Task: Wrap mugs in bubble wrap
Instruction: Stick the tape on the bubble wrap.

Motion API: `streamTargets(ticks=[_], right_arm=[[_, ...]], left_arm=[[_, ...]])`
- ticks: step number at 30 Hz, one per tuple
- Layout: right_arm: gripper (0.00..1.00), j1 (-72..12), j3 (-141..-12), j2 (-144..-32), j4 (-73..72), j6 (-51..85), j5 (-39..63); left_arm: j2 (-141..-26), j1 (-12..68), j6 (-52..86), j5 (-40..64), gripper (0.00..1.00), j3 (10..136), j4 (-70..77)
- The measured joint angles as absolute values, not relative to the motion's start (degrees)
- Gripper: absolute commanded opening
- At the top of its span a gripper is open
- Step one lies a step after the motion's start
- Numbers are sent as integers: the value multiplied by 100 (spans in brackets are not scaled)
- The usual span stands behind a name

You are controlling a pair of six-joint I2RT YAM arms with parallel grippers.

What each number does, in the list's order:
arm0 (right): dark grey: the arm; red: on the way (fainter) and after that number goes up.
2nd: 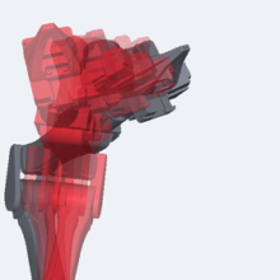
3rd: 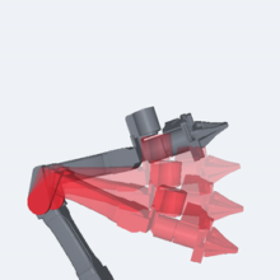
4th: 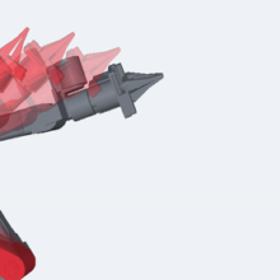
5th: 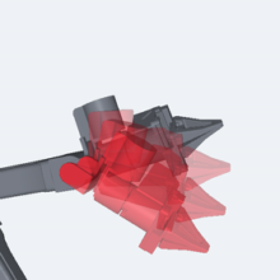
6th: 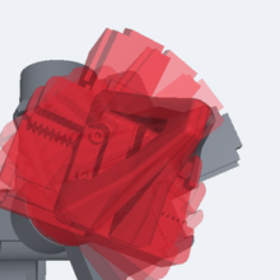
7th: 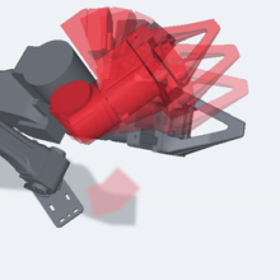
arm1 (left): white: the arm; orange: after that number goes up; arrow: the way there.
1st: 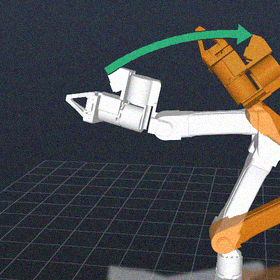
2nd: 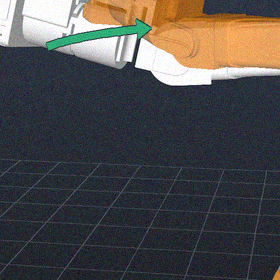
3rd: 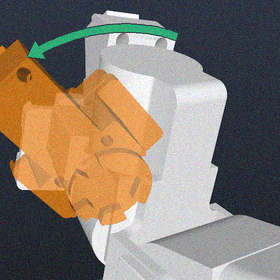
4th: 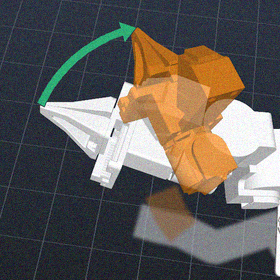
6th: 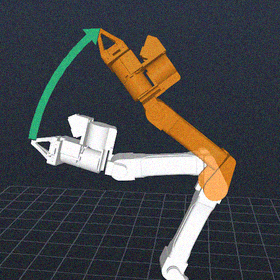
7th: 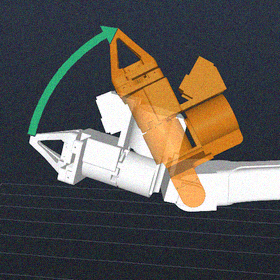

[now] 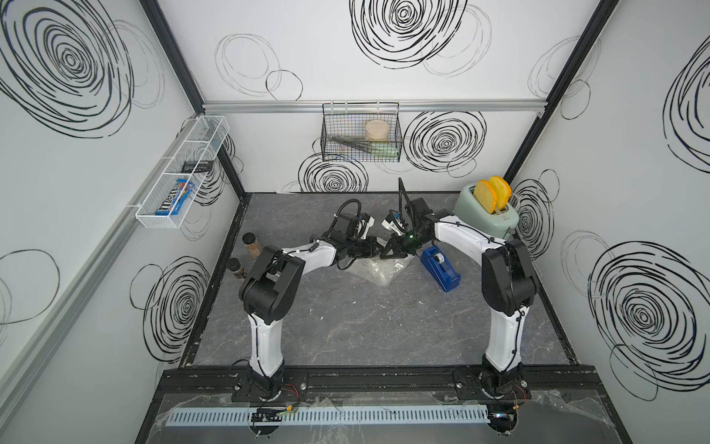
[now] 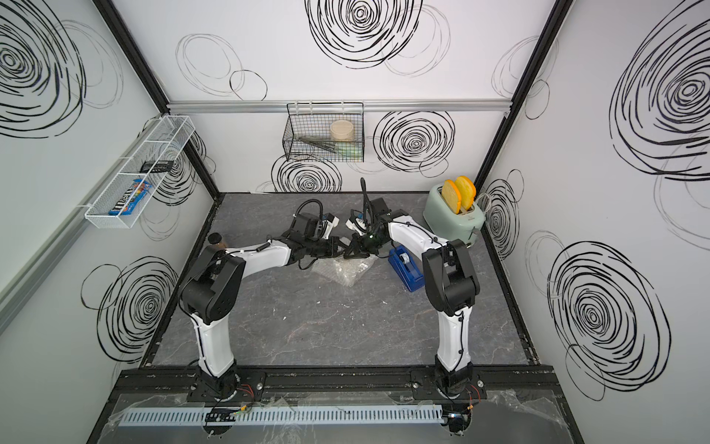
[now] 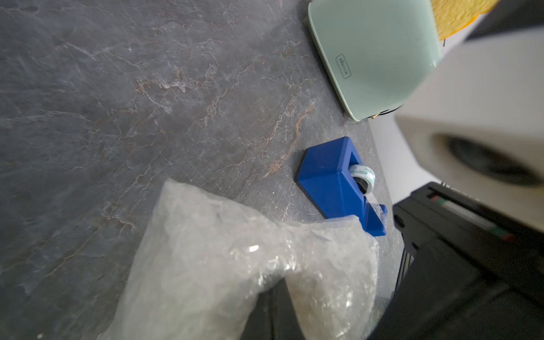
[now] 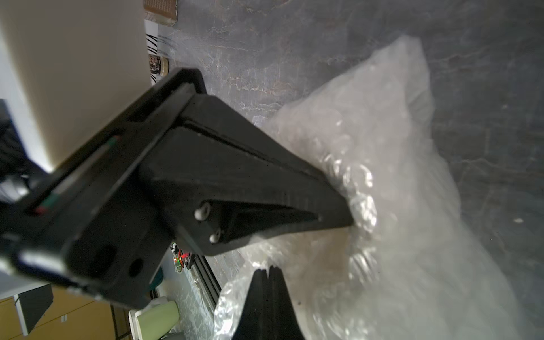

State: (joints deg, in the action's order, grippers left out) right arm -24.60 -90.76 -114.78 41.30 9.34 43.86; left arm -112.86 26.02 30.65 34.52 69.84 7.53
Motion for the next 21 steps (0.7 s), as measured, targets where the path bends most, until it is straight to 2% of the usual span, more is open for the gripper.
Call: streamTargets(ticks=[6, 21], right_arm=[[0, -2460, -9771, -11769, 4606, 646, 4130], [0, -2515, -9979, -12079, 5026, 582, 3288]], left_arm=[[-11290, 2602, 3098, 3481, 0, 6973, 786], [-11292, 2630, 3157, 3496, 0, 6973, 823]])
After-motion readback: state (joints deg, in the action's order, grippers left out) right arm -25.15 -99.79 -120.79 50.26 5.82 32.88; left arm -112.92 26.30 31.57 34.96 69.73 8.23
